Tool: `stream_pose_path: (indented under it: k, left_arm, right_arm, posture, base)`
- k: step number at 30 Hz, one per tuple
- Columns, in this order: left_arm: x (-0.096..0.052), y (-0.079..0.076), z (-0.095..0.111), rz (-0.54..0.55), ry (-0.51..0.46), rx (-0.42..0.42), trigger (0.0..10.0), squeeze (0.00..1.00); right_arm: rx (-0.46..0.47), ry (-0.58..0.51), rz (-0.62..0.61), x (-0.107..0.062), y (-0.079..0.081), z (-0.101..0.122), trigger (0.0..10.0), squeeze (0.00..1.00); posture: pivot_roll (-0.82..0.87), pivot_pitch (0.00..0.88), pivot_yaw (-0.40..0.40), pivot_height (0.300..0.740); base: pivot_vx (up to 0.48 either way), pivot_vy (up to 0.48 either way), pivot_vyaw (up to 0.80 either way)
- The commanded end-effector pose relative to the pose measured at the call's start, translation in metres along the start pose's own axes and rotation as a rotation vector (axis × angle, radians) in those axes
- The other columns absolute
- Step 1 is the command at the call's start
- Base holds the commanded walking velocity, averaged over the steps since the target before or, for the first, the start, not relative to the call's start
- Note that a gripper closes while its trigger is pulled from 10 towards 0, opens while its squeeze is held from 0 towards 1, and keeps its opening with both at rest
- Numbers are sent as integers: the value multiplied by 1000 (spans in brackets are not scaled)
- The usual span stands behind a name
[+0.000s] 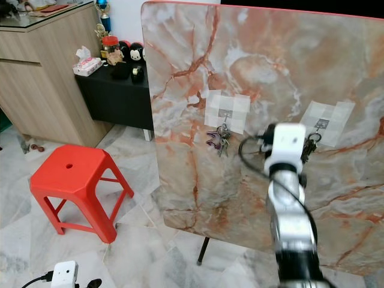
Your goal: Hang keys on a hook
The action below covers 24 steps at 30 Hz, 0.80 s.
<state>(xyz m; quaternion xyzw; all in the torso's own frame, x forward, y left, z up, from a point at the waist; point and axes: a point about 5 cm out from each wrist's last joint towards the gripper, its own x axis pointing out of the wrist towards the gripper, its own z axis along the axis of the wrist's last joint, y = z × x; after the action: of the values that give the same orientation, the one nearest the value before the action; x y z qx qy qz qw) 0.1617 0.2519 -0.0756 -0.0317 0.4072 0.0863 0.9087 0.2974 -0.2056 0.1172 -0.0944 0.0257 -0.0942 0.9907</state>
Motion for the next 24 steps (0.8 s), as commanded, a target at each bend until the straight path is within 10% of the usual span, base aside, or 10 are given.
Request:
stream_pose_path:
  k: [1, 13, 24]
  left_arm:
    - [-1, 3, -5, 9, 29, 1, 10000, 0]
    - [-1, 2, -5, 9, 45, 5, 10000, 0]
    - [0, 2, -8, 16, 84, 3, 10000, 0]
  right_arm:
    - [-21, 60, -8, -5, -8, -12, 10000, 0]
    - [120, 525, 10, -32, 2, -128, 10000, 0]
    - [110, 903, 70, -95, 19, -196, 10000, 0]
  posture:
    - [-28, 0, -50, 740]
    - [-28, 0, -42, 740]
    - [8, 0, -55, 740]
  base:
    - [0, 0, 0]
    - [0, 0, 0]
    - [0, 0, 0]
